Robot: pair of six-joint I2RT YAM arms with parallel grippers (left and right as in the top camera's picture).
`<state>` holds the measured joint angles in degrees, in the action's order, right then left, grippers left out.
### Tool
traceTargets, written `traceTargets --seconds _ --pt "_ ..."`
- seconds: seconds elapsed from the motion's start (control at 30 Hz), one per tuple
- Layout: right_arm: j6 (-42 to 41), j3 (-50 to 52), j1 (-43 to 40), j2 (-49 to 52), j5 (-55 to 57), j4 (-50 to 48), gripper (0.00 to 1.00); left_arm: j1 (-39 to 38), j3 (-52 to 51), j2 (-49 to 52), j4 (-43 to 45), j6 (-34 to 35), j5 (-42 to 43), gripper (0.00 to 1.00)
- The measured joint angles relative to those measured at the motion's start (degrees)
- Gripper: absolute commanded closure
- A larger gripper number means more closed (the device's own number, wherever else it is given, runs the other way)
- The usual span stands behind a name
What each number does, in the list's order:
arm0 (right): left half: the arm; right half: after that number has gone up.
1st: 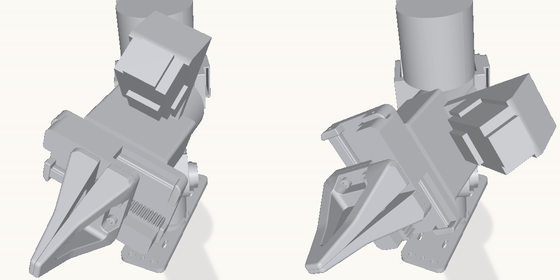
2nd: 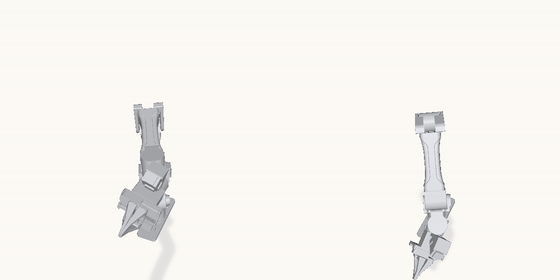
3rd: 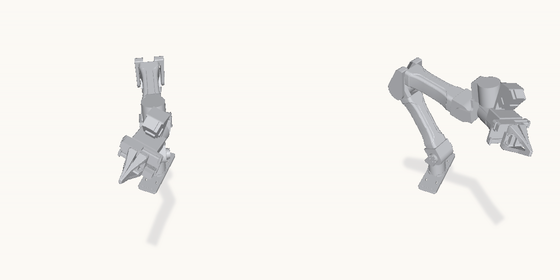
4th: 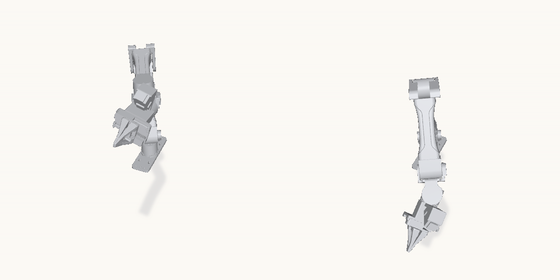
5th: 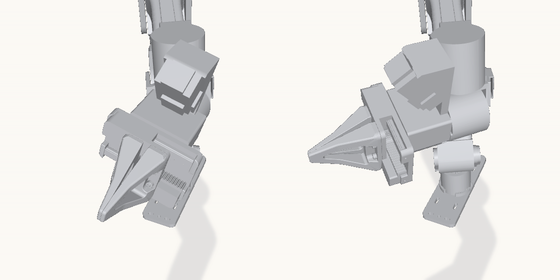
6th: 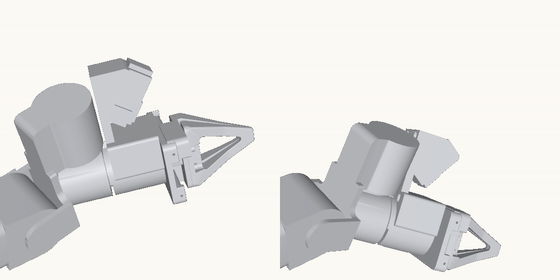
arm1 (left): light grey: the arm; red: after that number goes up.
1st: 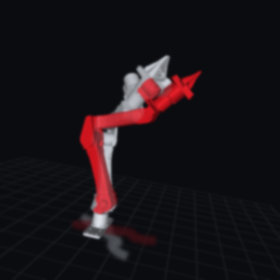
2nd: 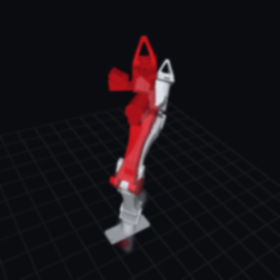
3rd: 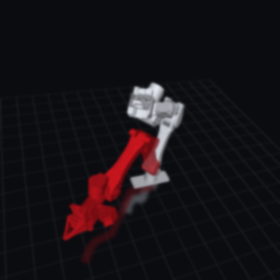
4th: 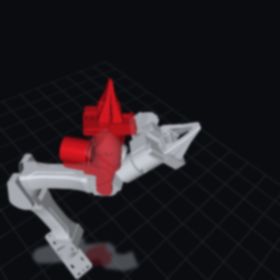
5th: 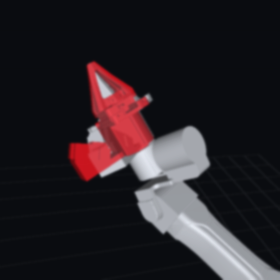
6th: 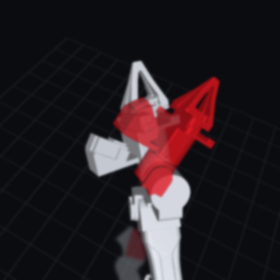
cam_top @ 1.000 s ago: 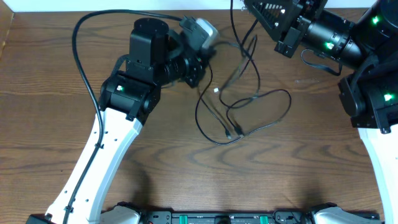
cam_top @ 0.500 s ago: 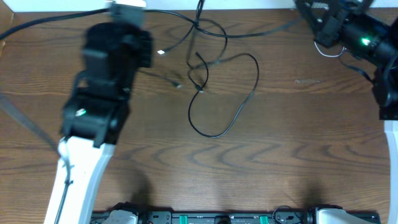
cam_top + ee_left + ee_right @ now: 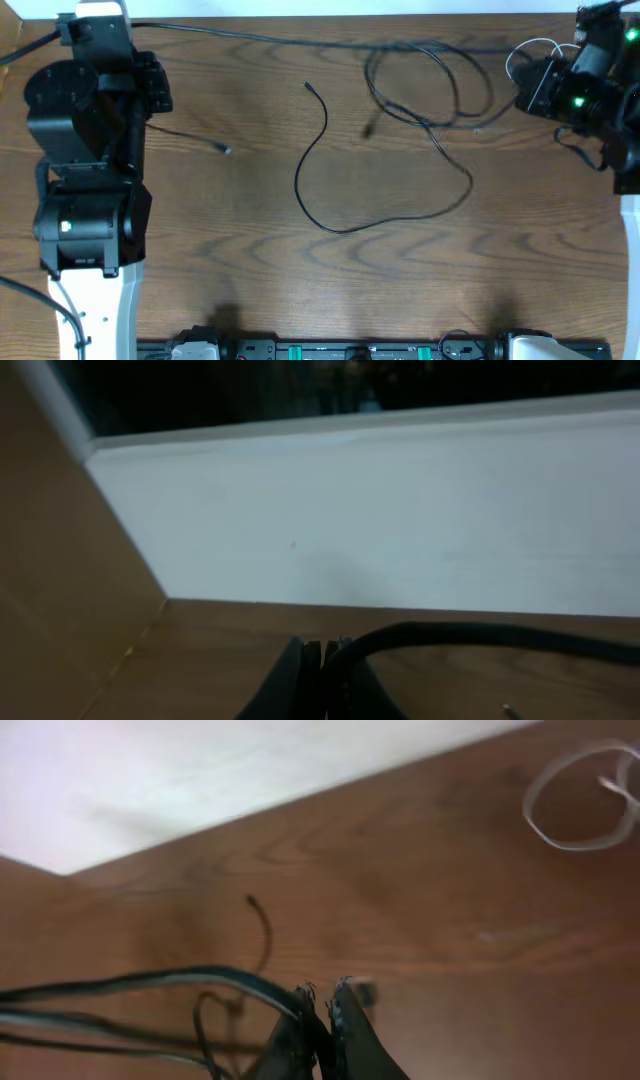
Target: Untangle cables
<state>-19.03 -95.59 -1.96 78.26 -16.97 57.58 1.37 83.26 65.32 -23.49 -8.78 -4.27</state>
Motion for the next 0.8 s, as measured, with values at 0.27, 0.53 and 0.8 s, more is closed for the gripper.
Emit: traceTargets --seconds 0.27,0.53,0.8 --pt "0.0 18.6 0.8 -0.3 4.9 -9.7 0.99 3.2 -0.3 -1.9 0.0 0.0 2.9 0.93" --pt "-1.7 33.0 0.2 0.4 3.7 -18.3 0.99 4.3 -1.0 -2.5 -0.9 -0.1 7.4 0.93" --pt "-6.1 39.2 -5.3 5.4 1.7 -19.3 0.99 3.9 -1.9 -2.4 -1.9 -0.5 8.7 0.93"
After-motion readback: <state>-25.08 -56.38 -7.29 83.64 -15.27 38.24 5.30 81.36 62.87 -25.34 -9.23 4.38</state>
